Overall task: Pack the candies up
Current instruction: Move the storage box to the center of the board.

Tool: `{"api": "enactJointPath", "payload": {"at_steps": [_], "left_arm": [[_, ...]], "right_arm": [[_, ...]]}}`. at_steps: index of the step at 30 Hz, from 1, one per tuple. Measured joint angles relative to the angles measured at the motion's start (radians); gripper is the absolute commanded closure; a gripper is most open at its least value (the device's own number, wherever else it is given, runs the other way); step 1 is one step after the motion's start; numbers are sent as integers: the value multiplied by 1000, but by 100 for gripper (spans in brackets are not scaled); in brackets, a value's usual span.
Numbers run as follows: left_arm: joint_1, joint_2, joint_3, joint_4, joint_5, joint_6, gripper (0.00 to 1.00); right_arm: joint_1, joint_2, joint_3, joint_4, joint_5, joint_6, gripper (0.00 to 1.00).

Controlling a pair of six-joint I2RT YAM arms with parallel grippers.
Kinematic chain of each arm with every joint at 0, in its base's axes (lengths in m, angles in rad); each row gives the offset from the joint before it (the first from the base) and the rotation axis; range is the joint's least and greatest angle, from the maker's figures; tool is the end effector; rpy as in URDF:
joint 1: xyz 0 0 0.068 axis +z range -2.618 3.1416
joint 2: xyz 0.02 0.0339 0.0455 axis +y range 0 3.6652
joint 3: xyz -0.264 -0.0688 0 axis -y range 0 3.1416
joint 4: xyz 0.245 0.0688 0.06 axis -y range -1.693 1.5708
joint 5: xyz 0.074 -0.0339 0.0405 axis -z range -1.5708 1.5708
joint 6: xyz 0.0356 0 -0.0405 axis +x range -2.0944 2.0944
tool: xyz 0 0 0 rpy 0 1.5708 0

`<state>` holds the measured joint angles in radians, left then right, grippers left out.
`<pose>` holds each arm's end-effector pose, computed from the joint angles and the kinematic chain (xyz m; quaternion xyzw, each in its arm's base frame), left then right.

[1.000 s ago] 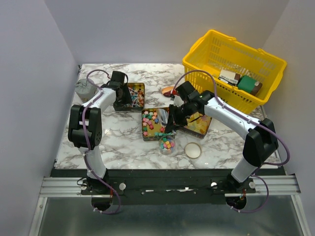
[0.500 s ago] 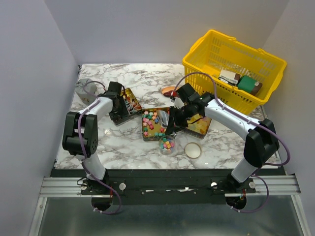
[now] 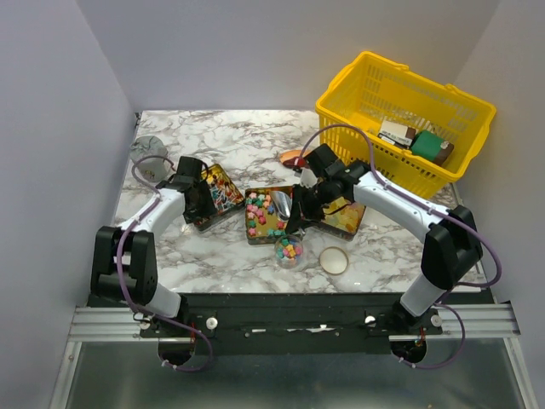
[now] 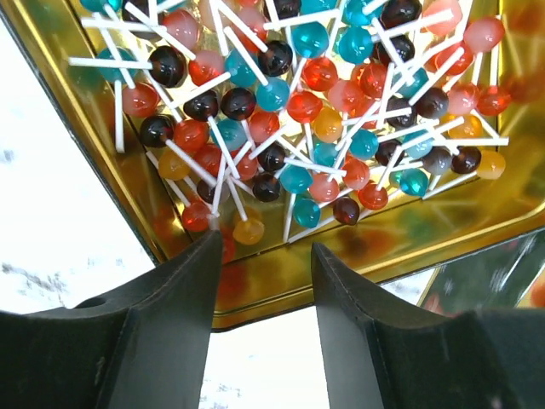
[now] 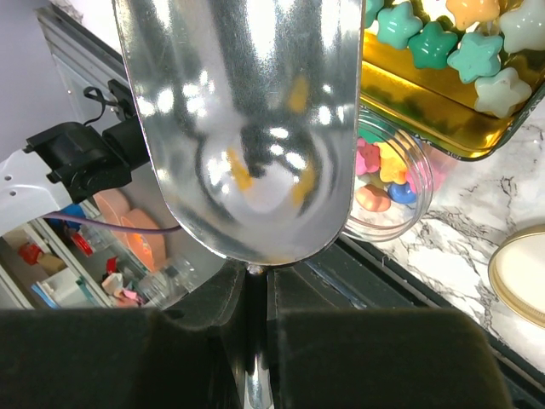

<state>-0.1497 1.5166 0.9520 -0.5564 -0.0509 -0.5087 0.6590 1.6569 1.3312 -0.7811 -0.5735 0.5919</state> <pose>0.2894 -0.0418 0.1980 -0.1796 0.9578 -0.0486 0.2190 0.2574 0.2238 0.2621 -0.0963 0.9308 0.3523 0.0176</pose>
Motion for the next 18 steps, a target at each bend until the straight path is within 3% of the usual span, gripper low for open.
{"api": "enactJointPath", "payload": {"at_steps": [15,17,18], "left_arm": [[-7,-224,-191,-26,90,-5,44],[-8,-246,-193,-42,88,-4,37],[-8,-256,-190,-51,84,-5,29]], "right_arm": [[47,53,71,-32,1,-50,99],[55,53,75,-33,2,-51,99],[58,53,77,-33,2,-51,99]]}}
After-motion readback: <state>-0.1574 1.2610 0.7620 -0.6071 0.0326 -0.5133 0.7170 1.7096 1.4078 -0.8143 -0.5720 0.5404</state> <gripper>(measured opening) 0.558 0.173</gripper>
